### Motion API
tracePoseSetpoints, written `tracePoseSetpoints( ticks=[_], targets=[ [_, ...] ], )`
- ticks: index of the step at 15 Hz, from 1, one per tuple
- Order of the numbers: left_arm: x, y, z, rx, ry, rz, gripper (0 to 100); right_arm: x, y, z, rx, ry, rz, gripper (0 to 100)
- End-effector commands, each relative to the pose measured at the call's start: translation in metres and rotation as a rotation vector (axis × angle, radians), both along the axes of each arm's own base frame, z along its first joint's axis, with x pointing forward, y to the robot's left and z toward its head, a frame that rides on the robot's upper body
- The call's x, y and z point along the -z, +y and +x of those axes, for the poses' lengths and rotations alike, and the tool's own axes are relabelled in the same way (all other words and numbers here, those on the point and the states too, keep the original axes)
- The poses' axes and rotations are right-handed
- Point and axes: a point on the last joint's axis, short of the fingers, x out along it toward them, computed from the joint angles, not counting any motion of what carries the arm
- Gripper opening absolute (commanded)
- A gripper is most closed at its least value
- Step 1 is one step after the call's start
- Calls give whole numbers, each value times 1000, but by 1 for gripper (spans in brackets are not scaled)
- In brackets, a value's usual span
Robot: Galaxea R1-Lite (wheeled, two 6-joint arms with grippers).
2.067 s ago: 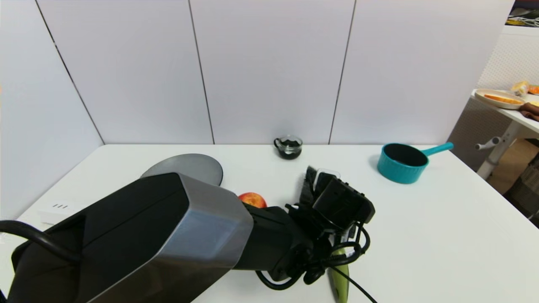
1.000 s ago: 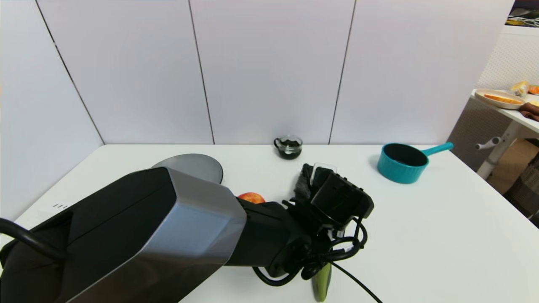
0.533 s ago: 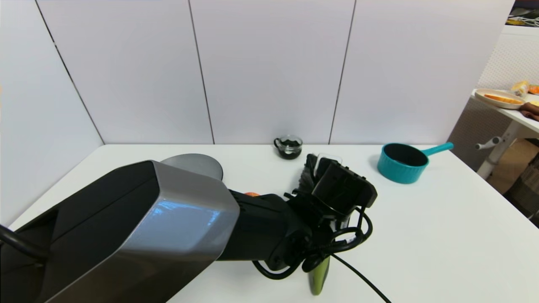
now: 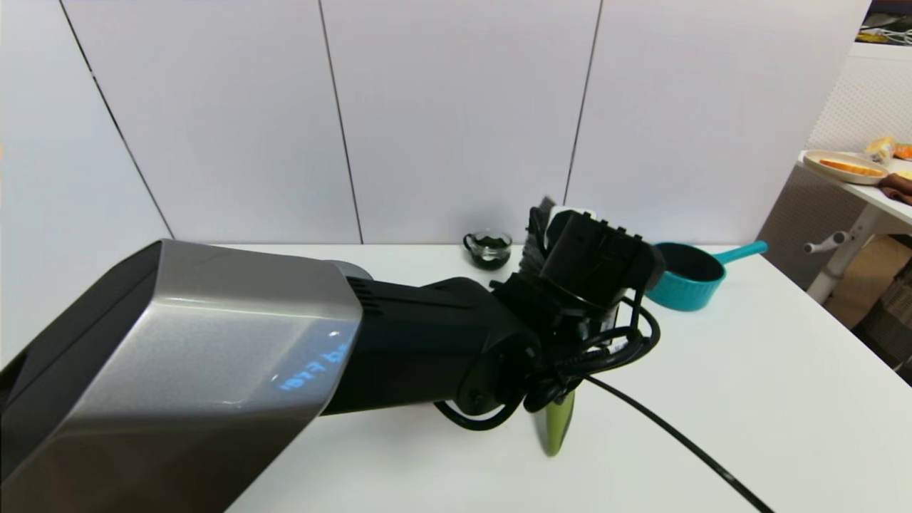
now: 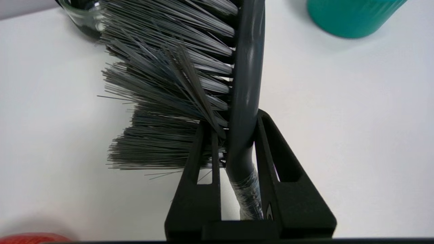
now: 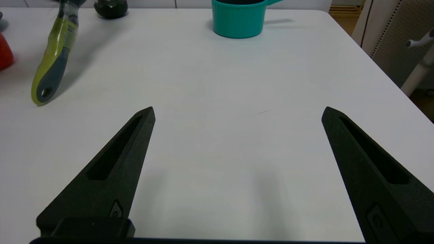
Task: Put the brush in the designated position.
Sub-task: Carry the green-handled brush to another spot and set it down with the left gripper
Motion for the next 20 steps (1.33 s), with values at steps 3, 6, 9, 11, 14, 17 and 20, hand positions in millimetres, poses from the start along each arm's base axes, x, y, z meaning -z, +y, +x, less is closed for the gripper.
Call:
tracePoseSetpoints(
  ticks=[3,6,9,11,14,17,20],
  targets=[
    [-65,5,8,-27,-110,-174,0,0,0,0,-1,3,-1,100],
    [-98,33,30,-84,-206,-182,0,0,0,0,-1,3,-1,100],
    [-132,87,67,-191,-371,-132,0,0,0,0,-1,3,-1,100],
    [-155,136,93,-252,-489,-97,0,0,0,0,-1,3,-1,100],
    [-175,211,123,-131,-579,-49,0,0,0,0,-1,3,-1,100],
    [-178,285,145,42,-654,105,0,0,0,0,-1,3,-1,100],
    [-169,328,157,139,-670,232,0,0,0,0,-1,3,-1,100]
  ],
)
